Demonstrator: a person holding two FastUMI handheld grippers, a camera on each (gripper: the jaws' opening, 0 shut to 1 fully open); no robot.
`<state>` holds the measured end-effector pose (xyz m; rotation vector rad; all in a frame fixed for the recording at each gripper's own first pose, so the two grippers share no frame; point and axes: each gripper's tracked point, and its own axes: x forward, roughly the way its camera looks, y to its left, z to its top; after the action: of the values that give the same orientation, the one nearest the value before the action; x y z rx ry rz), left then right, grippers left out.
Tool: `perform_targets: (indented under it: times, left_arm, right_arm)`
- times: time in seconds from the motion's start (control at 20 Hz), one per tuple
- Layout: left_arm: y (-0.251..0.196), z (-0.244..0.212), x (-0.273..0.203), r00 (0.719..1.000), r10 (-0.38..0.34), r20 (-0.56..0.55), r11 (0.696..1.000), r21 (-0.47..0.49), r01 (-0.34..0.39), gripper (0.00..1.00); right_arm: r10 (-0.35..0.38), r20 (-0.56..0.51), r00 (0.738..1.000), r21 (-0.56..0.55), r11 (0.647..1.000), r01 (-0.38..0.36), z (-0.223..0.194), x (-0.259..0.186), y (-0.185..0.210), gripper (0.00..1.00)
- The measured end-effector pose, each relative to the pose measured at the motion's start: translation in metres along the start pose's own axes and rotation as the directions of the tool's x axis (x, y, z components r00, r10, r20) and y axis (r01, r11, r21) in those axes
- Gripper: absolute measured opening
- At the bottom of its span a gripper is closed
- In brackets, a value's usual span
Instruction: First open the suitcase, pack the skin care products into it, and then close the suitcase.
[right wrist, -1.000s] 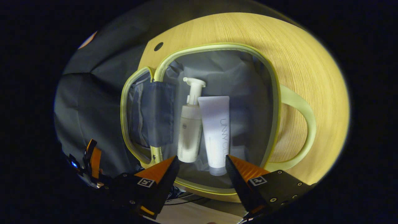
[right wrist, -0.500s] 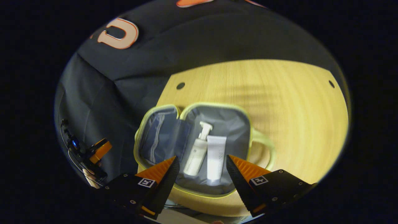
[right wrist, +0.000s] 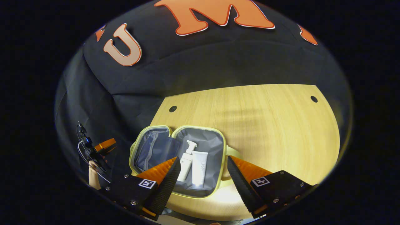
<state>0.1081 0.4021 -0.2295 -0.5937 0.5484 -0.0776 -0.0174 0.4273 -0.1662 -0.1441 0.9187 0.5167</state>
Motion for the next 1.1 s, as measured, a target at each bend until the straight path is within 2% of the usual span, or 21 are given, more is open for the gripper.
perform_targets:
  times: [0.2, 0.3, 0.45, 0.6, 0.8, 0.85, 0.9, 0.95, 1.0, 1.05, 1.1]
  left_arm:
    - [0.031, -0.005, 0.030, 0.997, -0.074, 0.005, 0.981, -0.180, 0.074, 0.98]
    - [0.044, -0.012, 0.044, 0.992, -0.122, 0.023, 0.949, -0.290, 0.123, 0.98]
    - [0.073, -0.035, 0.058, 0.992, -0.125, 0.015, 0.908, -0.402, 0.121, 0.98]
    - [0.073, -0.045, 0.067, 0.982, -0.187, 0.010, 0.881, -0.440, 0.173, 0.98]
    - [0.060, -0.054, 0.079, 0.966, -0.259, 0.006, 0.867, -0.439, 0.236, 0.96]
    - [0.065, -0.058, 0.081, 0.972, -0.237, -0.004, 0.875, -0.436, 0.211, 0.92]
    - [0.077, -0.059, 0.083, 0.981, -0.192, -0.017, 0.886, -0.433, 0.166, 0.69]
    - [0.073, -0.059, 0.093, 0.976, -0.219, -0.016, 0.867, -0.462, 0.187, 0.46]
    - [0.061, -0.059, 0.082, 0.960, -0.279, -0.021, 0.824, -0.519, 0.228, 0.23]
    - [0.050, -0.070, 0.085, 0.945, -0.320, -0.069, 0.782, -0.582, 0.222, 0.23]
    - [0.055, -0.068, 0.078, 0.962, -0.264, -0.069, 0.777, -0.607, 0.169, 0.17]
  right_arm:
    - [-0.019, 0.003, 1.000, 0.037, 0.999, 0.019, 0.000, -0.015, -0.007, 0.96]
    - [-0.041, -0.006, 0.999, 0.038, 0.998, 0.041, -0.002, -0.018, -0.012, 0.96]
    - [-0.064, -0.027, 0.998, 0.052, 0.996, 0.066, -0.006, -0.017, -0.018, 0.96]
    - [-0.060, -0.057, 0.997, 0.082, 0.995, 0.065, -0.011, -0.012, -0.016, 0.96]
    - [-0.061, -0.088, 0.994, 0.081, 0.994, 0.068, -0.018, -0.003, -0.013, 0.96]
    - [-0.055, -0.092, 0.994, 0.083, 0.995, 0.062, -0.020, -0.002, -0.010, 0.96]
    - [-0.053, -0.096, 0.994, 0.085, 0.995, 0.061, -0.021, -0.001, -0.009, 0.96]
    - [-0.050, -0.098, 0.994, 0.083, 0.995, 0.058, -0.021, -0.001, -0.008, 0.96]
    - [-0.047, -0.101, 0.994, 0.079, 0.995, 0.055, -0.022, 0.000, -0.006, 0.96]
    - [-0.048, -0.104, 0.993, 0.077, 0.995, 0.056, -0.024, 0.001, -0.007, 0.96]
    - [-0.049, -0.105, 0.993, 0.074, 0.996, 0.057, -0.023, 0.001, -0.007, 0.96]
